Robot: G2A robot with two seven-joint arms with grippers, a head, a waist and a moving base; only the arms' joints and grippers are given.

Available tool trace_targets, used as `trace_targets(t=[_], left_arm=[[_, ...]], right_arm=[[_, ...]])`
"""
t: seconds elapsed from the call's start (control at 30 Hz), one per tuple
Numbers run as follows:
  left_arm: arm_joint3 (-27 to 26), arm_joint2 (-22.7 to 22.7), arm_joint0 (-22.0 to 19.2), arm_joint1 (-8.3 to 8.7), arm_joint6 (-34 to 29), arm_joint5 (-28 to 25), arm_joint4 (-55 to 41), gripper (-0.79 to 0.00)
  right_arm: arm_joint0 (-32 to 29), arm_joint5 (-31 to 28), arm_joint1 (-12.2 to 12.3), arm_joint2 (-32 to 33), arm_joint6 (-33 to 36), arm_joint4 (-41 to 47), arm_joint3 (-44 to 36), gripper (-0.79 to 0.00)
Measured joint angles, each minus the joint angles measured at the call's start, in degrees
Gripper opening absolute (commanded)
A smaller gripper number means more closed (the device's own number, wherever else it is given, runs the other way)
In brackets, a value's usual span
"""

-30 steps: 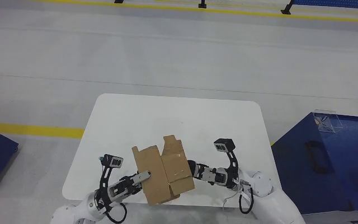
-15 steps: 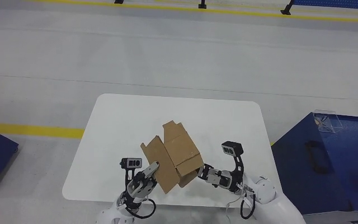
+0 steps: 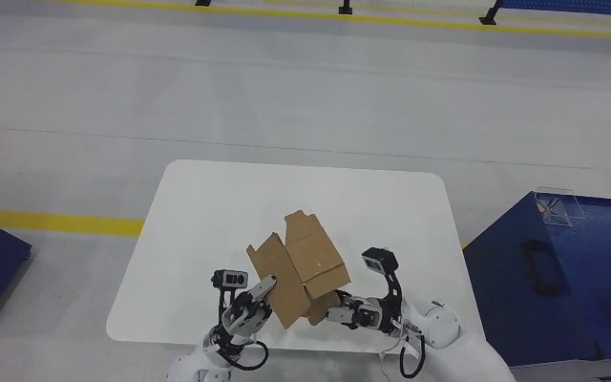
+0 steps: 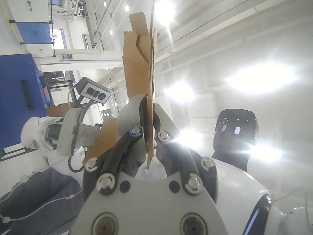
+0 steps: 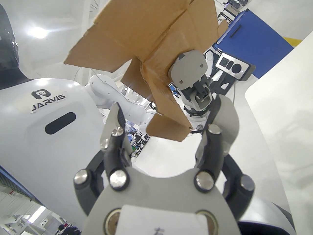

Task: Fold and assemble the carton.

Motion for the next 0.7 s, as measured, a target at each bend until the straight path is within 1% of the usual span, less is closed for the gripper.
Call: trace_targets(t=[0.03, 0.07, 0.3, 0.33, 0.37, 0.53, 0.63, 0.7], left_arm=[[0.0, -0.1, 0.0, -0.01, -0.3, 0.1, -0.4, -0.785], [0.1, -0.4, 0.1, -0.01, -0.7, -0.1, -0.6, -0.785], [1.3, -1.0, 0.1, -0.10, -1.9, 1.4, -1.9, -0.785], [1.4, -1.0, 0.1, -0.11, -2.1, 1.5, -1.9, -0.573], [1.6, -1.1, 0.2, -0.13, -2.2, 1.7, -1.9, 0.000], [2.2, -3.0, 0.1, -0.16, -1.7, 1.8, -4.5, 0.000], [3.2, -6.2, 0.5, 0.14, -1.3, 0.6, -5.2, 0.000], [4.7, -9.3, 0.7, 0.41, -0.5, -0.1, -6.7, 0.000]], right_arm=[[0.3, 0.1, 0.0, -0.3, 0.1, 0.2, 0.3, -0.717], [0.7, 0.2, -0.1, -0.7, 0.2, 0.3, 0.6, -0.779], [2.0, 0.1, -0.3, -2.3, 0.1, 0.6, 2.1, -0.785], [2.1, 0.0, -0.3, -2.4, 0.0, 0.7, 2.2, -0.785], [2.2, 0.0, -0.4, -2.5, 0.0, 0.8, 2.4, -0.785], [2.6, 0.6, -0.3, -2.2, 0.6, 2.1, 2.8, -0.785], [2.7, 2.1, 0.0, -0.7, 1.6, 2.5, 2.7, -0.785], [2.7, 3.3, 0.5, 1.1, 2.7, 1.6, 1.9, -0.785]])
